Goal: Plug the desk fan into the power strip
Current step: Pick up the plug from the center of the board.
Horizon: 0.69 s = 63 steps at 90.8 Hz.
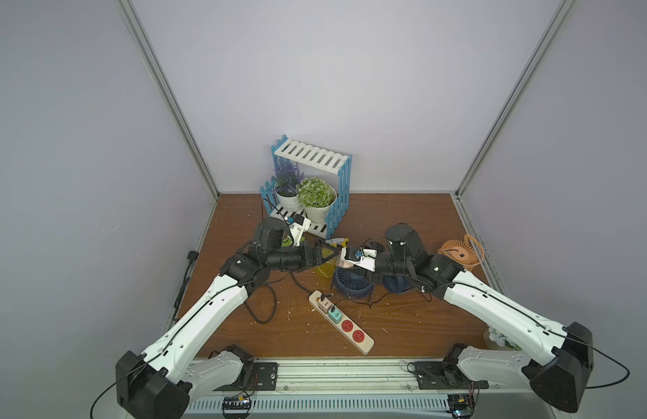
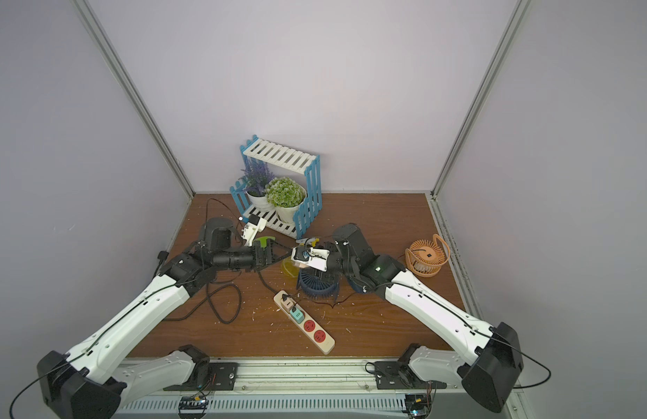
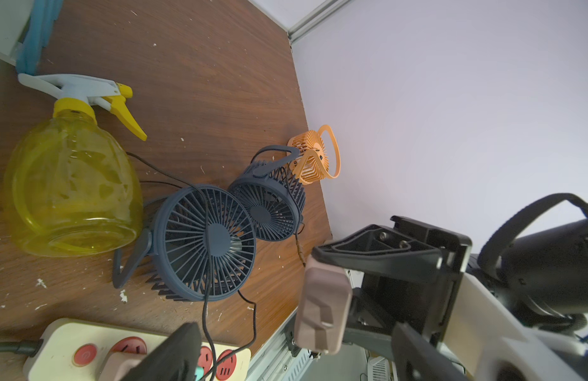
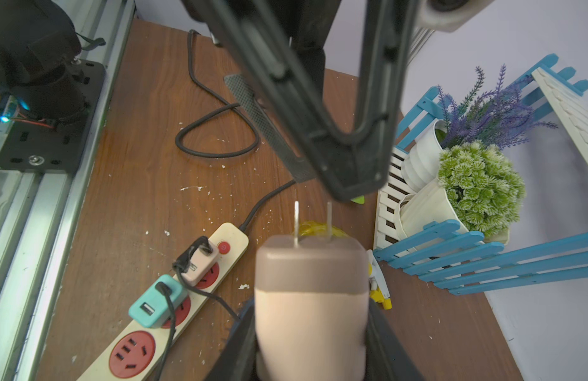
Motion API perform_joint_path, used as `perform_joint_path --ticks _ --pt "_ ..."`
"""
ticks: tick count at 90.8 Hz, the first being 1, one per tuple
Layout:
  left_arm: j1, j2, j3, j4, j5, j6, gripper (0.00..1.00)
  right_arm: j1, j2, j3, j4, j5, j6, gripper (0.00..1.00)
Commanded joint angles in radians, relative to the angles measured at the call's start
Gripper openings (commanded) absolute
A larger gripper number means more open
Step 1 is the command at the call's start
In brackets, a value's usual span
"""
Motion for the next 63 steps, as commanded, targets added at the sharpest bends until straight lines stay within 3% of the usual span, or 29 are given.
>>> perform_joint_path --ticks 1,8,42,63 --pt "-0.028 0.020 0.029 -0.009 0.037 0.025 0.88 0.021 -0.011 0.041 -0.026 0.021 -0.022 0.13" --pt "-0.041 0.032 0.032 -0.003 0.036 0.025 0.84 0.035 -0.010 0.045 -0.029 0.021 -0.025 0.13" --pt "-0.076 0.049 -0.006 0.044 0.048 0.001 0.47 0.068 -0.003 0.056 -0.055 0.075 -0.056 0.12" --pt "-0.079 0.034 -0.058 0.099 0.068 -0.038 0.45 0.070 0.005 0.055 -0.044 0.067 -0.055 0.12"
